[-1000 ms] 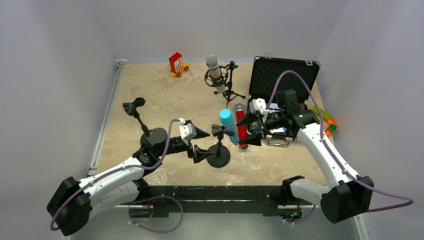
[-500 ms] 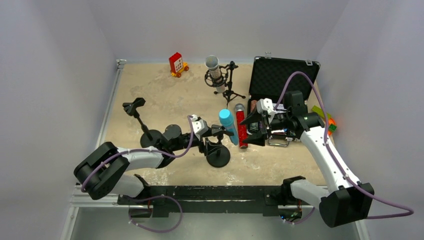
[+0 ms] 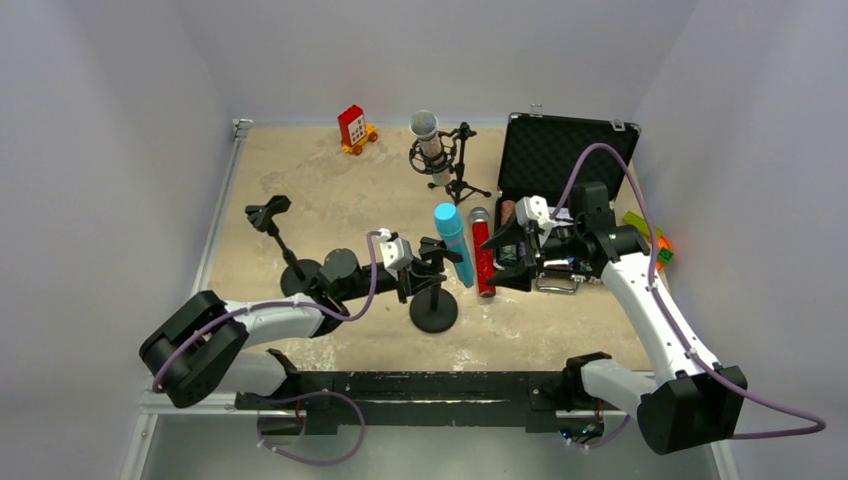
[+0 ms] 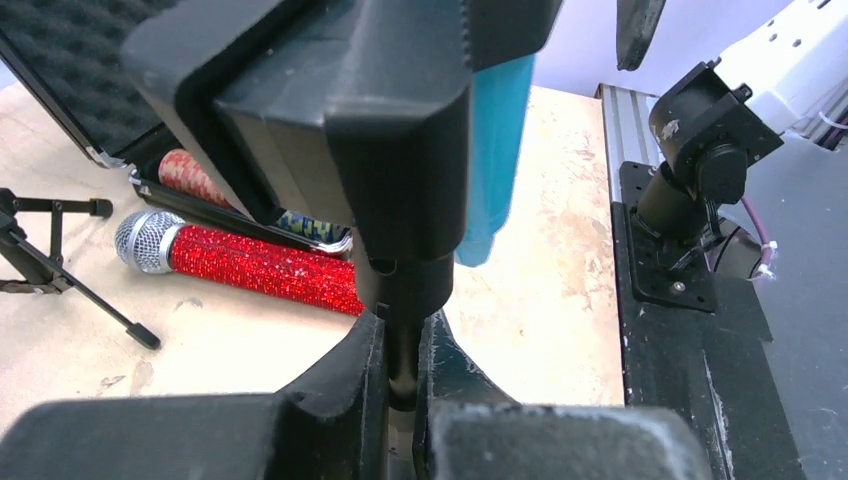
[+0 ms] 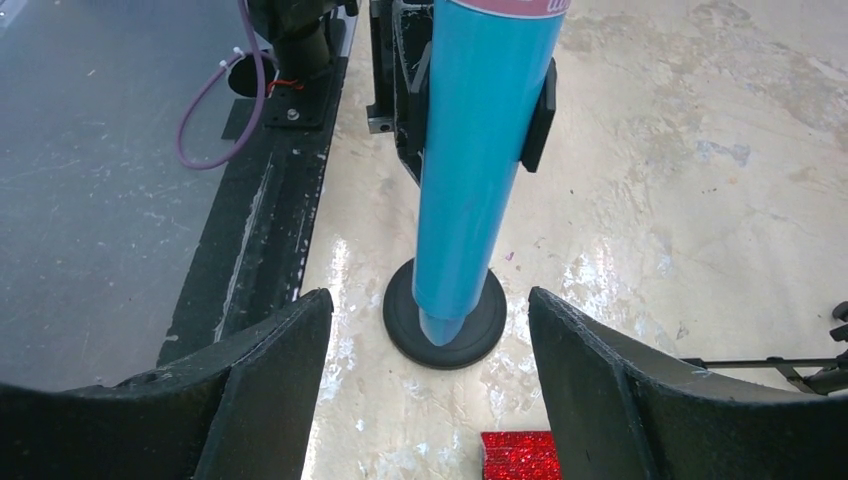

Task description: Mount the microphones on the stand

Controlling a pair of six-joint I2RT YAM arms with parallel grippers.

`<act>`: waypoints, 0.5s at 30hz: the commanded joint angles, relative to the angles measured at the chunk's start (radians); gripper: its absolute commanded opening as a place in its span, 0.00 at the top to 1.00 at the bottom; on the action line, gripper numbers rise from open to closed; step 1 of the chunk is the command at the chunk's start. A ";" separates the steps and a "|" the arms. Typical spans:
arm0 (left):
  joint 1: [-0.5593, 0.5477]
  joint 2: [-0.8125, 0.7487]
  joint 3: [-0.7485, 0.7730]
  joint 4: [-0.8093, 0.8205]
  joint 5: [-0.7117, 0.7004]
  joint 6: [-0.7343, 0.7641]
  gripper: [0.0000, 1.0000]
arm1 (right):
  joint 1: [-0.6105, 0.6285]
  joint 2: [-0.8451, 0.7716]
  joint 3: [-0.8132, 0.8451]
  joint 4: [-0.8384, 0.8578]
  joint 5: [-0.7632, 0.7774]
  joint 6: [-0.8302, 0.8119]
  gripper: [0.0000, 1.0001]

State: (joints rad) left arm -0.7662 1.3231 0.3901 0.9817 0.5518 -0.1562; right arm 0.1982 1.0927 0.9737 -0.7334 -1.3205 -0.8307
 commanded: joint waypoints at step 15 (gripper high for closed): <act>0.184 -0.362 0.105 -0.437 -0.592 0.110 1.00 | -0.029 -0.007 -0.001 0.014 -0.025 -0.001 0.25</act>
State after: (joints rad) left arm -0.6292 0.9264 0.3908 0.5335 0.1722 -0.0738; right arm 0.1753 1.0927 0.9733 -0.7330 -1.3266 -0.8303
